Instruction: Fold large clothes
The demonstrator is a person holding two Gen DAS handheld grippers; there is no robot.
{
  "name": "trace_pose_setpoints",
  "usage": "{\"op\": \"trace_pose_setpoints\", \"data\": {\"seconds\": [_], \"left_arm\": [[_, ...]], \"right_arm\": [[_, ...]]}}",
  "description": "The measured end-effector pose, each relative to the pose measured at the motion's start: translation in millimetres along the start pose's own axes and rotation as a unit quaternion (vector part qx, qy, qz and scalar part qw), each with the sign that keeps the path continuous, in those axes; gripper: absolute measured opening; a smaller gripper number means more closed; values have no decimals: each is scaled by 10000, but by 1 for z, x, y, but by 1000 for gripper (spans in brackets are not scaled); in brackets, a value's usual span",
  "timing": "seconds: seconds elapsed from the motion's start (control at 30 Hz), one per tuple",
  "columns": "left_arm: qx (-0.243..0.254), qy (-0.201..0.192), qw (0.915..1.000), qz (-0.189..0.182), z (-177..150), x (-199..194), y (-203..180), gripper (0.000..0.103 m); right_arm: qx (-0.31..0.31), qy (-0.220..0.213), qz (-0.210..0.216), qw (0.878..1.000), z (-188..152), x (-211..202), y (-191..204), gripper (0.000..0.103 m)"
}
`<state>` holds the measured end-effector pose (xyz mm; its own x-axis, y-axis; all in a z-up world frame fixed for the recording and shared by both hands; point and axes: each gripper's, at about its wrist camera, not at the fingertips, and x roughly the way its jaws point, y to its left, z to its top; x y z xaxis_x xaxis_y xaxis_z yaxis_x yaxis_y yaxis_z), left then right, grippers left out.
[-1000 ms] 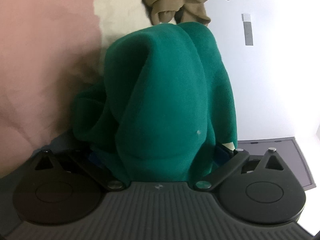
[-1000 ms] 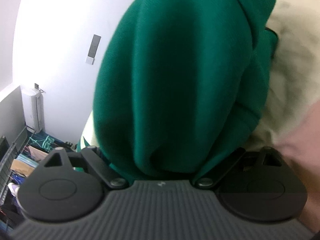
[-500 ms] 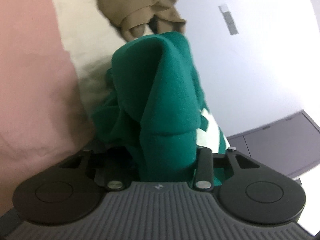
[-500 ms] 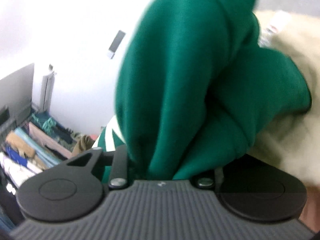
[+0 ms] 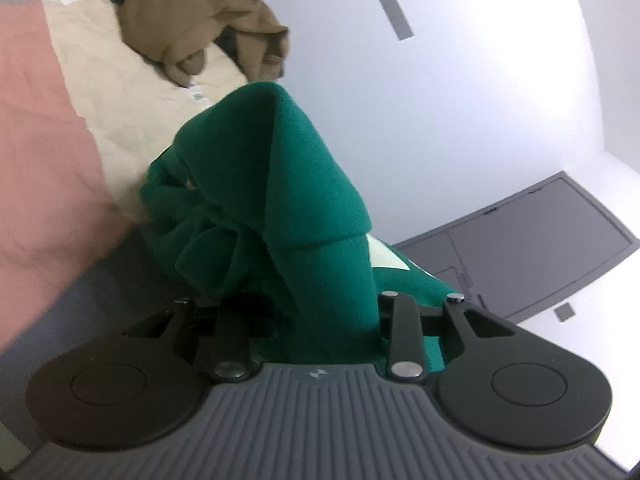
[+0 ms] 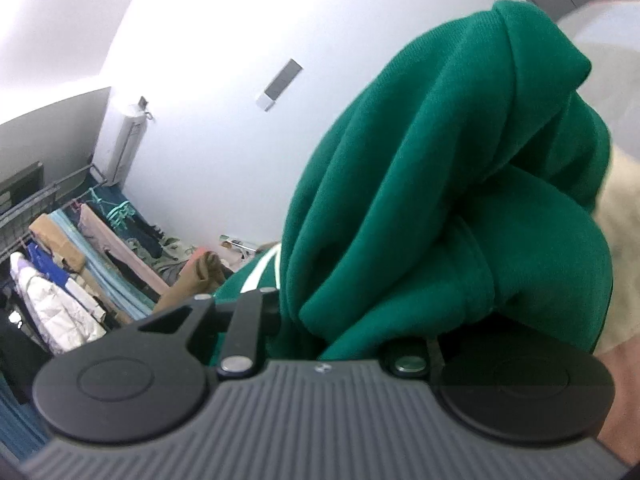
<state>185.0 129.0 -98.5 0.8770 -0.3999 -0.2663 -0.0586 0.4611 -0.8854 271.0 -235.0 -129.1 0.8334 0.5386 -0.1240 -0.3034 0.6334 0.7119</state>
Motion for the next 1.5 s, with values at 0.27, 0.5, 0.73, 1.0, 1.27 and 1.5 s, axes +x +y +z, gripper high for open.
{"op": "trace_pose_setpoints", "data": {"seconds": [0.27,0.5,0.73,1.0,1.27,1.5], "left_arm": [[158,193,9982,-554,-29,14,-73,37],[446,312,9944,-910,-61,78,-158,37],[536,648,9929,-836,-95,174,-201,37],[753,959,9912,-521,-118,251,-183,37],[1151,1208,9855,-292,-134,262,-120,38],[1903,1490,9703,-110,-154,251,-89,39]], "right_arm": [[-255,-435,84,9987,34,-41,22,29],[-320,-953,-100,9949,83,-69,2,29],[-356,-1099,-572,9917,131,-88,-44,29],[0,-1068,-865,9905,129,-66,-95,29],[124,-813,-881,9927,71,-44,-129,29],[182,-661,-988,9927,16,-42,-128,30]]}}
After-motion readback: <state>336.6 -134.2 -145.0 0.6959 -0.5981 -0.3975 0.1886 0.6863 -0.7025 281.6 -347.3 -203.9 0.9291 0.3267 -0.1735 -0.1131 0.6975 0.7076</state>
